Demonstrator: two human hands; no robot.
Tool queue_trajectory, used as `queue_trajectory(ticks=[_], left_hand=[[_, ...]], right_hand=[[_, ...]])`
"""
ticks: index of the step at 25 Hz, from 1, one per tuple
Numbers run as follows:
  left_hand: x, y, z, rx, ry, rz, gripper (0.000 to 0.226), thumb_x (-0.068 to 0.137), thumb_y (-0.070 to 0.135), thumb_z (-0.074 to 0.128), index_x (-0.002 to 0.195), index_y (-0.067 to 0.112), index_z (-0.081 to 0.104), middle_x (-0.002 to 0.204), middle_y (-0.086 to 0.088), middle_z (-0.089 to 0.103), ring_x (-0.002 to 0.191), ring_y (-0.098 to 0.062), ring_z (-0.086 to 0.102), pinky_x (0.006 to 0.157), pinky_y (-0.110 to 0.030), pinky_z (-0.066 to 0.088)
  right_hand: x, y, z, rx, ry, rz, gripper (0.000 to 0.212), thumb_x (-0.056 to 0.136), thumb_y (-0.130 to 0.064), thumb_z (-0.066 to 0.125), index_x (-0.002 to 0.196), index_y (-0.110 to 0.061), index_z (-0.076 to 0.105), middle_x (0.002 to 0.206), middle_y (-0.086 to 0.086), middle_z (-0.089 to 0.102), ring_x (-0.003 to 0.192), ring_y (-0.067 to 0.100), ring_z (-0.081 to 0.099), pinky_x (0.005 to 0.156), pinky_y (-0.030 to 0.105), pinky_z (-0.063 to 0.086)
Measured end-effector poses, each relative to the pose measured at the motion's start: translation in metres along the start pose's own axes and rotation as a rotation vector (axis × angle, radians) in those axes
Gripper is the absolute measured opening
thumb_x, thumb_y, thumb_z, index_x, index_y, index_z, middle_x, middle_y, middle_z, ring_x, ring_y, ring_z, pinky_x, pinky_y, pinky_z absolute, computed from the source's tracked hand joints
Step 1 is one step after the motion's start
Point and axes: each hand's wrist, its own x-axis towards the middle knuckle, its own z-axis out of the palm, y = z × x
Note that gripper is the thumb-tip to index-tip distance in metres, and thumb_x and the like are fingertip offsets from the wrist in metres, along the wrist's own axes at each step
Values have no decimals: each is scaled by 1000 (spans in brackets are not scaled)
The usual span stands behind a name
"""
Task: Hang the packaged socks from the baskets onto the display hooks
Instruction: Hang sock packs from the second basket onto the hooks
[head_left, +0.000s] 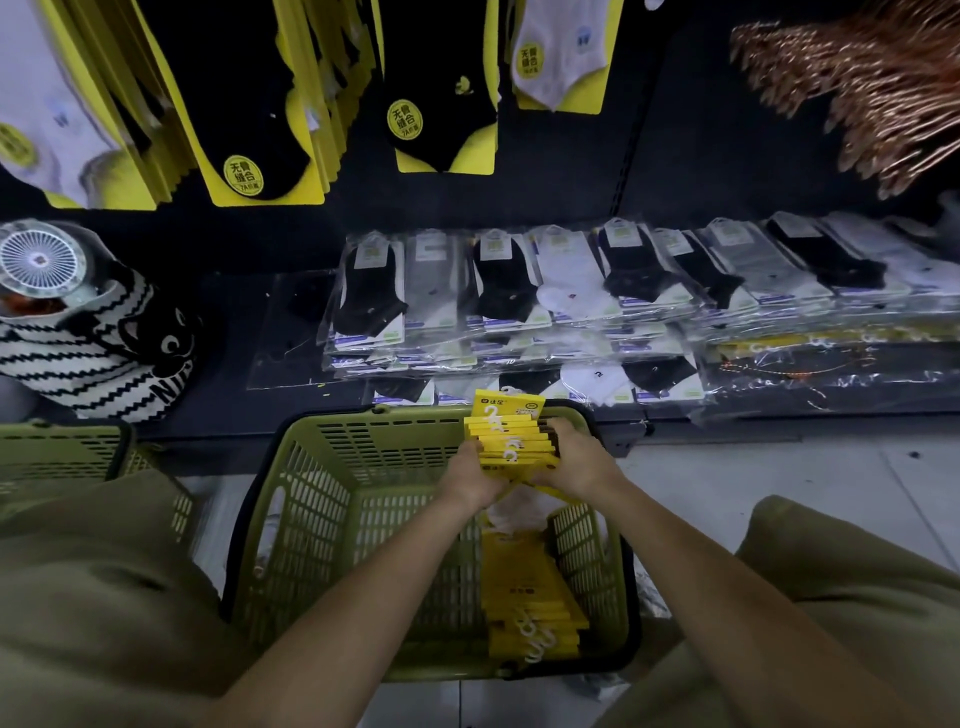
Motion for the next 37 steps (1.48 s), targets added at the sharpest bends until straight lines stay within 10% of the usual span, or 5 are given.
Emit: queue_trajectory(ticks=[4,7,11,17,37], left_hand=[[2,1,1,1,11,-24,67,79,15,71,136,12,36,128,-8,54,105,-20,54,78,-24,40],[2,3,0,4,40,16,59,78,16,71,129,7,42,121,-11,59,100,-22,58,79,-26,45],[-1,3,5,6,44,67,64,76,23,75,128,7,42,115,-12,61,102,-28,61,84,-36,50],[-3,-4,6,-57,90,27,54,81,14,70,128,7,44,125,-11,58,113,-25,56,95,-35,46],[-1,-22,5,-183,-13,-26,59,79,9,71,131,12,43,131,-6,53,121,-22,49,95,-29,39]], right_hand=[[-7,4,-9,-374,-53,136,14,80,-18,64,79,-16,50,95,2,59,90,24,59,69,33,43],[-7,-7,-9,-417,6,15,4,84,-14,58,85,-17,59,91,2,60,95,28,62,68,32,41],[-5,-12,-3,-199,11,-217,26,82,-26,67,106,-17,60,109,8,57,98,28,59,69,31,45],[-1,10,4,-45,3,6,67,74,-19,76,131,-11,40,132,14,46,116,32,51,91,37,44],[2,19,27,319,-21,32,71,66,-18,83,124,-19,42,107,-2,53,99,15,52,80,25,40]])
